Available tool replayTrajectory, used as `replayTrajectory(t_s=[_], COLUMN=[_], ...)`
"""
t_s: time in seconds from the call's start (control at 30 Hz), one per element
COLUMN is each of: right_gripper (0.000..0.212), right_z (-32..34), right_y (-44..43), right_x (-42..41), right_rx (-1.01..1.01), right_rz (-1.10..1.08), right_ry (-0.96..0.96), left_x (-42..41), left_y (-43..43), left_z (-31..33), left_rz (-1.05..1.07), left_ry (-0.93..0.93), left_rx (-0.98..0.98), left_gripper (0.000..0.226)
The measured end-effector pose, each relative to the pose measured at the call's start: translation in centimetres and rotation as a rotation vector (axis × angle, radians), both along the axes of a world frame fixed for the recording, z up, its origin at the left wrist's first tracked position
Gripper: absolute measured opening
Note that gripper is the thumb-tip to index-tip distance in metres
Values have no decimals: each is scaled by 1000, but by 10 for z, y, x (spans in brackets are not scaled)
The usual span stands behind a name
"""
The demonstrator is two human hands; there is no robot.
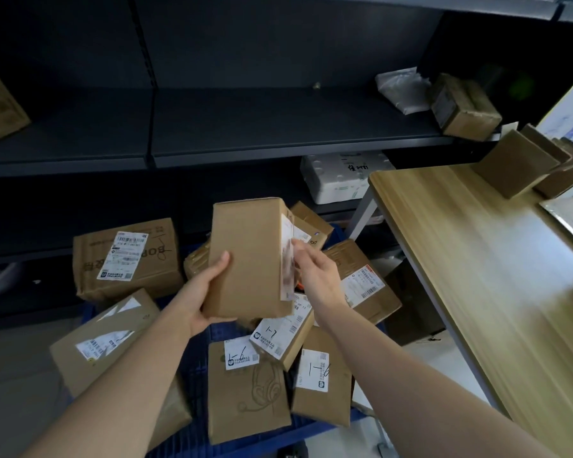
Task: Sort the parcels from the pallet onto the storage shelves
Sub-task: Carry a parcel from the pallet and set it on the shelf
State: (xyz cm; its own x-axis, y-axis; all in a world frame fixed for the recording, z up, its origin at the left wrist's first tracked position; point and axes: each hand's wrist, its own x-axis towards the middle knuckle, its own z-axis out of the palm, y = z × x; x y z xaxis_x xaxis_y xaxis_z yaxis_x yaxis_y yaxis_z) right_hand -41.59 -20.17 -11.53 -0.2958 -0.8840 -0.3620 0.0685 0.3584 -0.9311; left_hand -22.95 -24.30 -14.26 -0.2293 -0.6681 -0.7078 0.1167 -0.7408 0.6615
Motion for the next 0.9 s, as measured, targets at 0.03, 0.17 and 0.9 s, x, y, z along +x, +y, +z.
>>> replayTrajectory(t_s=[0.03, 0.17, 0.9], right_gripper=[39, 33, 103], right_z=[-1, -9, -24], right_y=[0, 2, -10], right_x=[2, 10, 1], right_rx=[12, 106, 54], right_rz=[2, 34, 91], right_ry=[-17, -196, 196], left_x=[6, 15, 30], left_y=[1, 6, -21], left_z=[-4, -14, 1], left_rz=[-3, -62, -495], left_ry=[42, 78, -208], left_rx=[25, 34, -186], left_gripper=[51, 49, 76])
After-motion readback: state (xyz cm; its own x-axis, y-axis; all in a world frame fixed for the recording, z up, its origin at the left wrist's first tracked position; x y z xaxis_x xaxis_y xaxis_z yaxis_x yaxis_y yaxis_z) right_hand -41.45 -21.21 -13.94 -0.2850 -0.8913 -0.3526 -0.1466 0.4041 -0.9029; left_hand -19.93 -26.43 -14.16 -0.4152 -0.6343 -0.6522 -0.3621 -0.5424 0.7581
